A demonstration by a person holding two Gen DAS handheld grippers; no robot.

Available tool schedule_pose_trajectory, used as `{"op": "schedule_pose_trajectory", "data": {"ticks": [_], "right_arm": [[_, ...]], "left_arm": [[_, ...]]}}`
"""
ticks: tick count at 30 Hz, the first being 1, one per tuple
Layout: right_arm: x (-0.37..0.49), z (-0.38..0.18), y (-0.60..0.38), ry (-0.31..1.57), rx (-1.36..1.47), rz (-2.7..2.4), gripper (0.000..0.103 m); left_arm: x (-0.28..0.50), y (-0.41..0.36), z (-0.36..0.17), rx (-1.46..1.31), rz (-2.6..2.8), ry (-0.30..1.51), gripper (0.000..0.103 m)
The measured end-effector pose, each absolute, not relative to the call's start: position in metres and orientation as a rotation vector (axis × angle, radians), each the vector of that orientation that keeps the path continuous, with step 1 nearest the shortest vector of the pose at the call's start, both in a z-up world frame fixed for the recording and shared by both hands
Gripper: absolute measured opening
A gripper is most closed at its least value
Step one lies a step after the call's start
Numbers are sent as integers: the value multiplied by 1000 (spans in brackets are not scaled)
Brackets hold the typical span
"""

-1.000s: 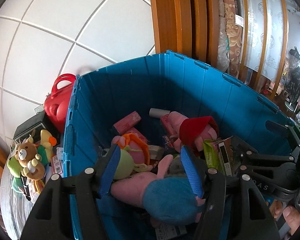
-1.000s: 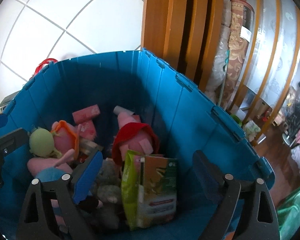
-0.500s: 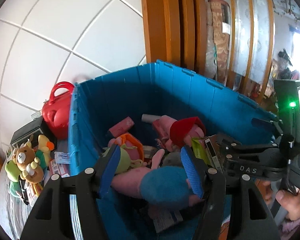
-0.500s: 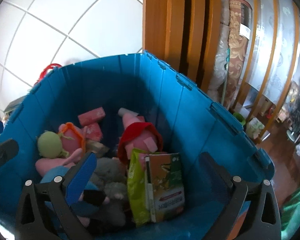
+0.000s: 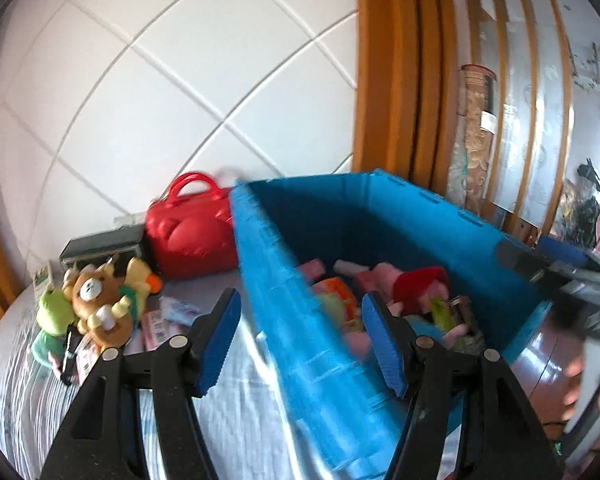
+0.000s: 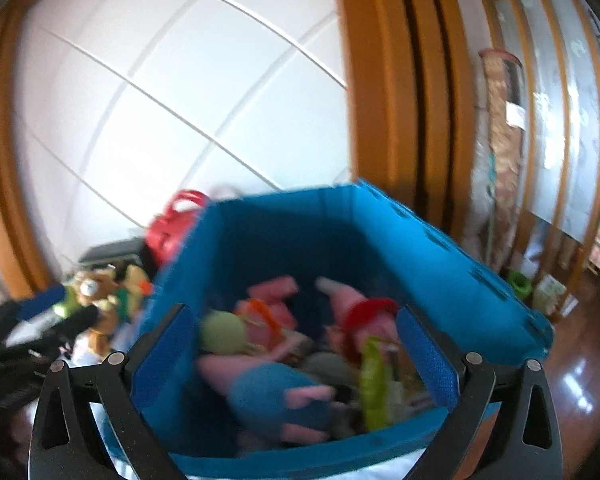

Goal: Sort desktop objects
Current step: 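Move both grippers back from the bin toward the pile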

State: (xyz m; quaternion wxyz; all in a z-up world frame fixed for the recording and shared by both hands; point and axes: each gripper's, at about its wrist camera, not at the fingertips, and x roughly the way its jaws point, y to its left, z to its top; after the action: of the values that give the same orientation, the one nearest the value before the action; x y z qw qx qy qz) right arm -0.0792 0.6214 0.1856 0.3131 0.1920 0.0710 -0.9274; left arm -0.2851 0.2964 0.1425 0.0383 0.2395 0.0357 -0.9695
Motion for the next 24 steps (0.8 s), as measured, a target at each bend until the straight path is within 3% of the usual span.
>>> {"op": "schedule_pose_trajectory", "data": {"ticks": [13,24], "right_arm": [[3,168,464,301,519,-2234,103],[-12,80,311,416,832,-2140,103]], "left_arm": [[-215,51,74,806,-2653,274,62],[-188,-128,-6,1024,-2408,373,62]]}}
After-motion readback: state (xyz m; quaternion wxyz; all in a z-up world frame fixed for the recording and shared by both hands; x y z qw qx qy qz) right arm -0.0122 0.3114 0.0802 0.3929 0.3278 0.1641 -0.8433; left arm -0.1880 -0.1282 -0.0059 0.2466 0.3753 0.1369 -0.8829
